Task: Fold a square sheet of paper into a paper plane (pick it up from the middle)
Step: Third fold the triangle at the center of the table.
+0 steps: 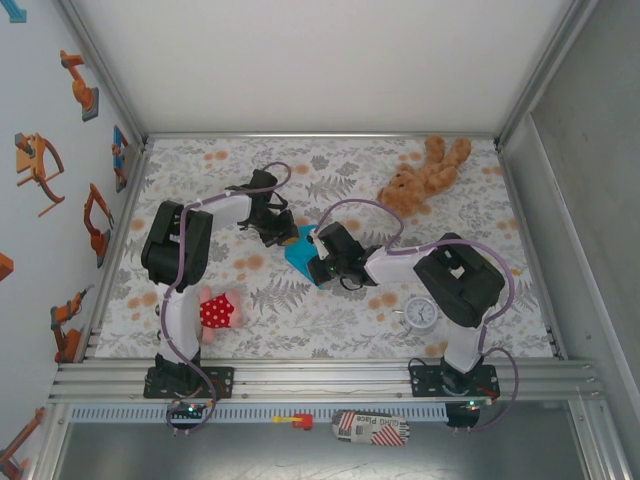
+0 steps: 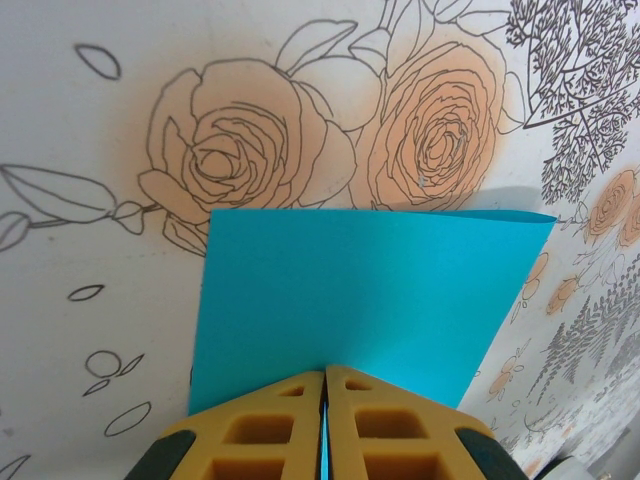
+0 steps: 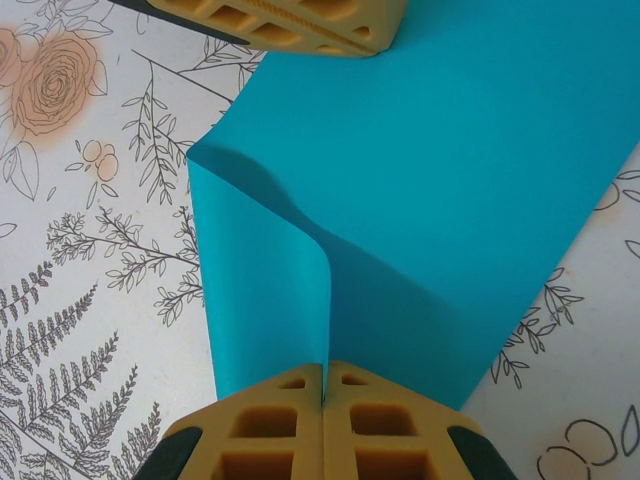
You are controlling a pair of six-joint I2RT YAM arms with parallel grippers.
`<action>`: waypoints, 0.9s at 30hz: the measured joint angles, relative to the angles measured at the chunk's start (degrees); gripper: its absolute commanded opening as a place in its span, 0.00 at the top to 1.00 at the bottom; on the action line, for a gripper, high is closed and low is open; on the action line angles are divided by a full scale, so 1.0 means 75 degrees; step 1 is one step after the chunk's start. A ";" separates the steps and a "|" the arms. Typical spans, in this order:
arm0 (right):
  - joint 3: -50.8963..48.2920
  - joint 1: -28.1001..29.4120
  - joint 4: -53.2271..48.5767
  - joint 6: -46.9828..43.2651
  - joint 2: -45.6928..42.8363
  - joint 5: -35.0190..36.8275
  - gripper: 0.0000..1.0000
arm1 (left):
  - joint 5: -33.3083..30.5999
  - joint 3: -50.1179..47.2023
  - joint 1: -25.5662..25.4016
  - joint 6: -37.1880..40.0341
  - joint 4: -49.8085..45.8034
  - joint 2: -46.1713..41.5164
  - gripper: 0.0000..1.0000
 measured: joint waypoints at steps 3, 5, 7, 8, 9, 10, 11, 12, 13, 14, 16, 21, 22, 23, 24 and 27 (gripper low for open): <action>0.0009 0.0000 0.0000 0.0000 0.0017 -0.0003 1.00 | -0.0003 0.0000 0.0000 0.0000 0.0000 0.0000 0.90; 0.0017 0.0000 -0.0003 0.0000 0.0026 -0.0003 1.00 | 0.0000 0.0000 0.0000 0.0000 0.0000 0.0000 0.90; 0.0029 0.0000 -0.0009 0.0000 0.0032 -0.0003 1.00 | -0.0003 0.0000 0.0000 0.0000 0.0000 0.0000 0.90; 0.0038 0.0000 -0.0015 0.0000 0.0032 -0.0003 1.00 | -0.0003 0.0000 0.0000 0.0000 0.0000 0.0000 0.90; 0.0044 0.0000 -0.0026 0.0000 0.0038 -0.0003 1.00 | -0.0003 0.0000 0.0000 0.0000 0.0000 0.0000 0.90; 0.0050 0.0000 -0.0029 0.0000 0.0041 -0.0006 1.00 | -0.0003 0.0000 0.0000 0.0000 0.0000 0.0000 0.90; 0.0052 0.0000 -0.0032 0.0000 0.0047 -0.0006 1.00 | -0.0003 0.0000 0.0000 0.0000 0.0000 0.0000 0.90; 0.0058 0.0000 -0.0032 0.0000 0.0047 -0.0006 1.00 | 0.0000 0.0000 0.0000 0.0000 0.0000 0.0000 0.90; 0.0061 0.0000 -0.0035 0.0000 0.0050 -0.0003 1.00 | -0.0003 0.0000 0.0000 0.0000 0.0000 0.0000 0.90; 0.0076 0.0000 -0.0050 0.0000 0.0055 -0.0006 1.00 | -0.0003 0.0000 0.0000 0.0000 0.0000 0.0000 0.90; 0.0099 0.0000 -0.0058 0.0000 0.0076 -0.0003 1.00 | 0.0000 0.0000 0.0000 0.0000 0.0000 0.0000 0.90; 0.0102 0.0000 -0.0055 0.0000 0.0079 -0.0003 1.00 | -0.0003 0.0006 0.0000 0.0000 -0.0006 0.0000 0.90; 0.0102 0.0000 -0.0055 0.0000 0.0079 -0.0003 1.00 | -0.0003 0.0012 0.0000 0.0000 -0.0012 0.0000 0.89; 0.0102 0.0000 -0.0055 0.0000 0.0079 -0.0003 1.00 | -0.0003 0.0015 0.0000 0.0000 -0.0015 0.0000 0.89; 0.0102 0.0000 -0.0055 0.0000 0.0079 -0.0003 1.00 | -0.0003 0.0015 0.0000 0.0000 -0.0017 0.0000 0.89; 0.0102 0.0000 -0.0055 0.0003 0.0079 -0.0003 1.00 | -0.0009 0.0064 0.0000 0.0006 -0.0067 0.0000 0.87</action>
